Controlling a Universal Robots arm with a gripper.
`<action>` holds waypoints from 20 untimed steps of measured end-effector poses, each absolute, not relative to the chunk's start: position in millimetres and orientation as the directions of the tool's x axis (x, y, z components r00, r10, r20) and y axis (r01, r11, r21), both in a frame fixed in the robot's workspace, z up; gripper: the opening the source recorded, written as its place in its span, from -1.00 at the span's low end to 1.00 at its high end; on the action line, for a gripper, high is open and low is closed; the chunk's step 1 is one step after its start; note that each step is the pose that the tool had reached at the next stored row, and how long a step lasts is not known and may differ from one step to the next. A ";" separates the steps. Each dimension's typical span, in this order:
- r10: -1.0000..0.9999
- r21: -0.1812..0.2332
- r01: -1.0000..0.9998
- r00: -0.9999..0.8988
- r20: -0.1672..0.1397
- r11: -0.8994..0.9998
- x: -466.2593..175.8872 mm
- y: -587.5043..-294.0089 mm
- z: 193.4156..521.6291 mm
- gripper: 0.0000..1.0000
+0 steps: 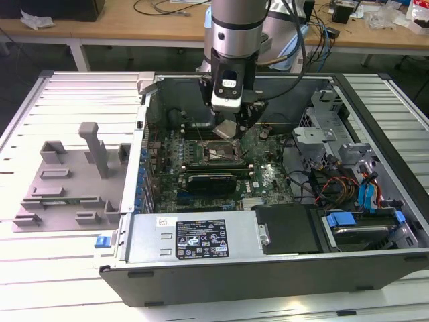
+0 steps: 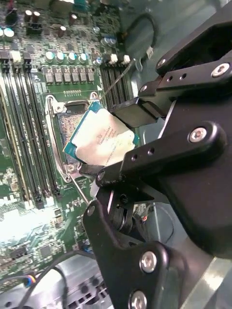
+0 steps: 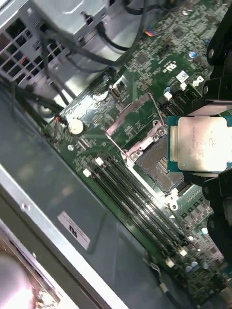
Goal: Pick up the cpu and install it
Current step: 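Place the cpu into insertion slot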
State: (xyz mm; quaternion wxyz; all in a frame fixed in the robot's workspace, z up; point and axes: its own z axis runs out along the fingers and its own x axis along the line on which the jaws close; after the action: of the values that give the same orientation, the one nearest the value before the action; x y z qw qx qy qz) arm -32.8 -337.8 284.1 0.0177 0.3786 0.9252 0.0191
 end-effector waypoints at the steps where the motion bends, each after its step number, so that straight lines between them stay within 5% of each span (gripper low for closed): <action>1: 0.726 0.049 0.725 -0.687 -0.018 0.687 -32.8 -337.8 284.0 0.09; 20: 0.995 0.049 0.994 -0.100 -0.018 0.101 -32.8 -337.8 282.1 0.09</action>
State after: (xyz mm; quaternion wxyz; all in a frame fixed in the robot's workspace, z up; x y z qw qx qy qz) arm -32.8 -337.8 282.1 0.0232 0.6705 0.7415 0.0119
